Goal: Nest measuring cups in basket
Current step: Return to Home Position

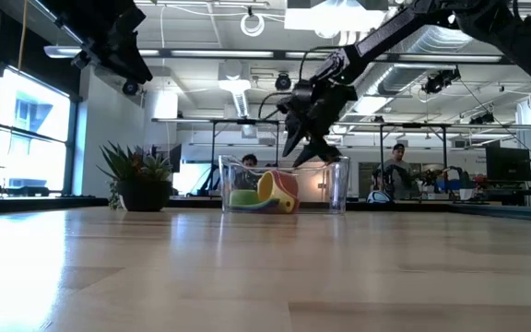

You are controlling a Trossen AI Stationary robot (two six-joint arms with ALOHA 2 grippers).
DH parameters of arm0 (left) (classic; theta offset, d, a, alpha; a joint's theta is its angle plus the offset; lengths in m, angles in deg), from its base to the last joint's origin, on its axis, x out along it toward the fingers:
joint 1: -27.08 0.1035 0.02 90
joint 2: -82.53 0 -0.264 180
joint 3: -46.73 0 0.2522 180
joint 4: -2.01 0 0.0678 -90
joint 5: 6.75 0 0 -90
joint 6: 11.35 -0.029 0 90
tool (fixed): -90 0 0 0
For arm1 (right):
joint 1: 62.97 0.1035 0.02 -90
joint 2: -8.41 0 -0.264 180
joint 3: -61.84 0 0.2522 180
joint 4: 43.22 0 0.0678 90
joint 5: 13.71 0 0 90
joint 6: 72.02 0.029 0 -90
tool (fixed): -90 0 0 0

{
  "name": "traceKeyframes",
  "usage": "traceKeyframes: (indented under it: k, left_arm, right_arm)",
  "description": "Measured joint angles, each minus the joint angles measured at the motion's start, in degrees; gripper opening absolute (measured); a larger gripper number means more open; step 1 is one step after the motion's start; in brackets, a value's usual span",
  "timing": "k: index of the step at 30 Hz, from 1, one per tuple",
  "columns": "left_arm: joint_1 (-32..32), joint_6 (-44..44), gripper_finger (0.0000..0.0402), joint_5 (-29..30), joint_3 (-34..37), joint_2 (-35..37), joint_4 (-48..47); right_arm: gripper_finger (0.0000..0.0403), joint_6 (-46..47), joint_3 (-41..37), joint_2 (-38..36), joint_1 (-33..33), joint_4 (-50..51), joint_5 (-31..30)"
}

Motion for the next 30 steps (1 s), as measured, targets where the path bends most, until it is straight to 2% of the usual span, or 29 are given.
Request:
traceKeyframes:
  k: [6,18,24,30]
  left_arm:
    - [0.05,0.51,0.0104,-1.47,0.00,0.84,1.54]
    - [3.34,-0.74,0.0104,-9.94,-0.02,10.64,-0.47]
    - [3.39,0.55,0.0104,-10.40,-0.02,17.99,-7.06]
    - [3.33,-0.53,0.0104,-11.25,1.08,24.36,-7.28]
  right_arm:
    - [0.0145,-4.35,0.00,-5.15,3.78,1.09,-5.11]
    - [0.0145,-2.83,0.00,-14.19,12.61,-1.03,-5.71]
    - [0.0145,-3.54,0.00,-16.65,18.81,-11.63,-5.86]
    - [0.0145,2.55,0.00,-16.70,23.35,-24.84,-6.47]
